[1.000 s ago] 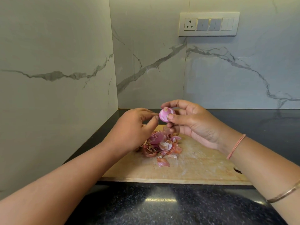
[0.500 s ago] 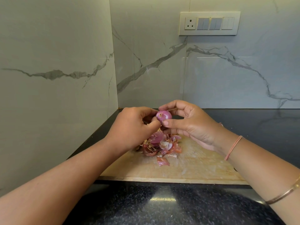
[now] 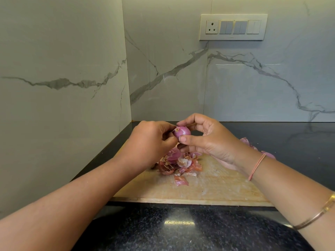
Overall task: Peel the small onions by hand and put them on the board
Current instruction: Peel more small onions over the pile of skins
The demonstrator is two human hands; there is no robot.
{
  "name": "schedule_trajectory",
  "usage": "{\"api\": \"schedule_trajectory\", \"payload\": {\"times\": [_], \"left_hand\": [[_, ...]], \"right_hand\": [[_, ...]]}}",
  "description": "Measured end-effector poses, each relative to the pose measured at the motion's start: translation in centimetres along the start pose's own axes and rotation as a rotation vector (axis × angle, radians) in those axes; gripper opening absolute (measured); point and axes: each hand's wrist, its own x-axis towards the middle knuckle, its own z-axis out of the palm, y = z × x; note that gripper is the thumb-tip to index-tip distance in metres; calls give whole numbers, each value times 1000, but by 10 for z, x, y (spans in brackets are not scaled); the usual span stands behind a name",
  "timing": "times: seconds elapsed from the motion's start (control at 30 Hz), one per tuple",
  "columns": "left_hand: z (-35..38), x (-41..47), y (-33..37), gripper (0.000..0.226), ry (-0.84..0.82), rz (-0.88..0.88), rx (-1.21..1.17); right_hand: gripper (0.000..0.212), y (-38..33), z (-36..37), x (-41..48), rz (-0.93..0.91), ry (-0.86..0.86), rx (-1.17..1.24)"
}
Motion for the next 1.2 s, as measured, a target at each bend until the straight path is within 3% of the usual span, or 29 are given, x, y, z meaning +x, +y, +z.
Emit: {"api": "schedule_trajectory", "payload": {"times": [0.27, 0.53, 0.77, 1.2], "left_hand": [[-6, 2, -3, 19, 62, -2, 28], [-6, -2, 8, 25, 23, -51, -254], [-5, -1, 6, 19, 57, -54, -155], [-5, 1, 0, 12, 77, -39, -4]], "right_hand": [[27, 0, -2, 1, -17, -27, -43], [29, 1, -5, 2, 6, -39, 68], [34, 1, -4, 1, -5, -14, 37], [22, 1, -3, 0, -3, -32, -37]]}}
